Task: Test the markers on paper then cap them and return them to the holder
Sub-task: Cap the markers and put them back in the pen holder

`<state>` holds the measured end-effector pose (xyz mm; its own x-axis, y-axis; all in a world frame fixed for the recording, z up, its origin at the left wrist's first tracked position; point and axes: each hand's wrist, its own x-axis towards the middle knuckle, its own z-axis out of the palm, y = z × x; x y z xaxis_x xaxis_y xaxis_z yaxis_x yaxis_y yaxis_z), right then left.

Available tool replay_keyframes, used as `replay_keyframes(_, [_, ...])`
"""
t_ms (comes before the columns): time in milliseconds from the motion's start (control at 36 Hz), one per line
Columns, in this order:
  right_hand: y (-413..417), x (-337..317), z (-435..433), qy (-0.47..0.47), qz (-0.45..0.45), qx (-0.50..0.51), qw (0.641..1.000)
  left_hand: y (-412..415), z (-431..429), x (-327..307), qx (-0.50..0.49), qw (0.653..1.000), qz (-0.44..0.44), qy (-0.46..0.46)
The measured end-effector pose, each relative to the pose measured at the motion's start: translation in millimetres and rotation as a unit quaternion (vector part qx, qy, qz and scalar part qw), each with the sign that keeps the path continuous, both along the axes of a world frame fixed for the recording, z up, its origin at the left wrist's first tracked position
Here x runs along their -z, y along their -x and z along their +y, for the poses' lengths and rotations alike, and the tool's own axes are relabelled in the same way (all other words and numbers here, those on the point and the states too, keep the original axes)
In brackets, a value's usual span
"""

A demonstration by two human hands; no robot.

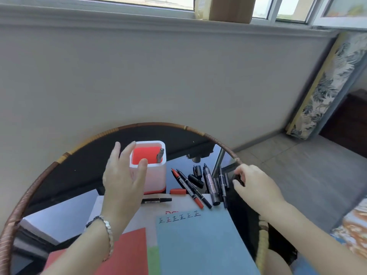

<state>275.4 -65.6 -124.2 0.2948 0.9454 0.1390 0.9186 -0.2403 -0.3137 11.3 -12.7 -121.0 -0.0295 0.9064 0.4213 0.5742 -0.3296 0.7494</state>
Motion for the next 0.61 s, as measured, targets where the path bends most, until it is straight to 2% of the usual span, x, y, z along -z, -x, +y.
replay_keyframes(56, [-16,11,-6,0.053,-0.005,0.035,0.998,-15,-13,-3,-0.002,0.998,0.003,-0.064])
replay_keyframes(111, [-22,21,-10,0.085,-0.002,0.044,0.995,-31,-25,-4,0.043,0.991,0.033,-0.119])
replay_keyframes(222, [-25,33,-12,0.091,0.008,0.048,0.995,-72,-36,3,0.158,0.969,0.113,-0.156])
replay_keyframes(333, [-30,35,-13,0.053,0.083,0.052,0.994,-117,-28,14,0.227,0.945,0.222,-0.075])
replay_keyframes(444, [-36,32,-18,-0.008,0.181,0.050,0.982,-159,-2,24,0.248,0.913,0.323,-0.005])
replay_keyframes(611, [-41,35,-23,-0.026,0.226,0.039,0.973,-185,21,32,0.267,0.862,0.423,0.075])
